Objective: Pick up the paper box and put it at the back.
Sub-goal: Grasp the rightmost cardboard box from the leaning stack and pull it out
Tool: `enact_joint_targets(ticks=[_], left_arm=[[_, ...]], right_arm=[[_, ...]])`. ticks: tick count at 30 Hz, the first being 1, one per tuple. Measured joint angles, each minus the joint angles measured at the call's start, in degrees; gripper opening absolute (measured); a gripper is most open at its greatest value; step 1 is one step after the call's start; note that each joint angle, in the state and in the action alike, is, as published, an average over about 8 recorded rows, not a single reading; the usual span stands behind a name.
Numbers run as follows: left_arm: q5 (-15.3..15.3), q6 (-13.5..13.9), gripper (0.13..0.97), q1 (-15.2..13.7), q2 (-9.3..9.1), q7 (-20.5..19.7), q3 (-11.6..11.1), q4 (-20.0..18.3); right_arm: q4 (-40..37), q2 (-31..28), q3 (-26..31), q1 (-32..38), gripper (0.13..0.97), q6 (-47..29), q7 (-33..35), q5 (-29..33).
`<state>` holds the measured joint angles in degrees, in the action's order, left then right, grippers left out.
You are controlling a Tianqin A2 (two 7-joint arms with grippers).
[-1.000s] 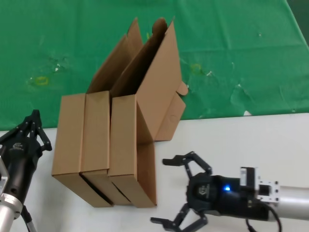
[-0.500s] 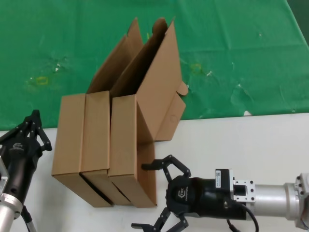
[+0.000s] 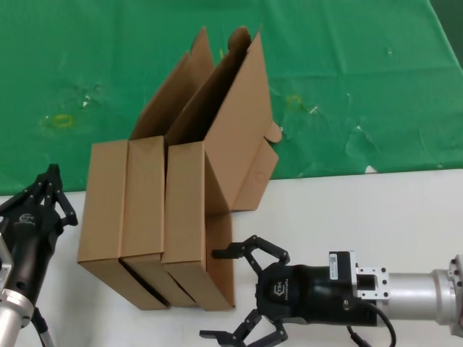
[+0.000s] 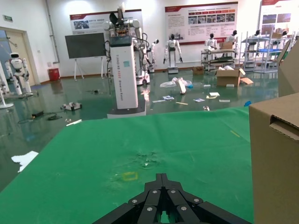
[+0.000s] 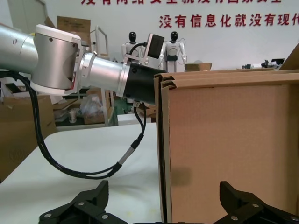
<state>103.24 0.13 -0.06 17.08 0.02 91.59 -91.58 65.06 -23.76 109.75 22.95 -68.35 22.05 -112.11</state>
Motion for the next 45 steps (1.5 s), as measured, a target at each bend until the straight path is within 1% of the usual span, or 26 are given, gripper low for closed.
enact_joint_targets(ticks=[1, 5, 13, 14, 22, 23, 31, 35, 43, 45], left_arm=[[0.00, 0.00, 0.144, 0.00, 0.00, 0.00, 0.00, 0.00], [0.00, 0.00, 0.144, 0.00, 0.00, 0.00, 0.00, 0.00], [0.00, 0.00, 0.144, 0.00, 0.00, 0.00, 0.00, 0.00], [0.00, 0.00, 0.144, 0.00, 0.00, 0.00, 0.00, 0.00], [0.00, 0.00, 0.144, 0.00, 0.00, 0.00, 0.00, 0.00], [0.00, 0.00, 0.144, 0.00, 0.00, 0.00, 0.00, 0.00], [0.00, 0.00, 0.144, 0.00, 0.00, 0.00, 0.00, 0.00], [0.00, 0.00, 0.144, 0.00, 0.00, 0.00, 0.00, 0.00], [0.00, 0.00, 0.144, 0.00, 0.00, 0.00, 0.00, 0.00], [0.00, 0.00, 0.144, 0.00, 0.00, 0.00, 0.00, 0.00]], right_arm=[[-0.07, -0.07, -0.05, 0.08, 0.863, -0.12, 0.08, 0.04], [-0.29, -0.26, -0.20, 0.30, 0.863, -0.49, 0.42, 0.16], [-1.09, -0.03, -0.35, 0.93, 0.704, -0.85, 1.15, 0.46], [-1.20, 0.03, -0.36, 1.03, 0.704, -0.88, 1.22, 0.50], [-1.96, 0.41, -0.45, 1.76, 0.483, -1.13, 1.80, 0.73], [-2.06, 0.45, -0.48, 1.84, 0.483, -1.17, 1.89, 0.75], [-2.57, 0.45, -0.70, 2.21, 0.299, -1.54, 2.21, 0.78], [-2.66, 0.29, -0.79, 2.24, 0.299, -1.77, 2.15, 0.76], [-1.78, -0.24, -0.89, 1.70, 0.187, -1.75, 1.77, 0.87], [-1.31, -0.40, -0.91, 1.44, 0.182, -1.65, 1.58, 0.89]])
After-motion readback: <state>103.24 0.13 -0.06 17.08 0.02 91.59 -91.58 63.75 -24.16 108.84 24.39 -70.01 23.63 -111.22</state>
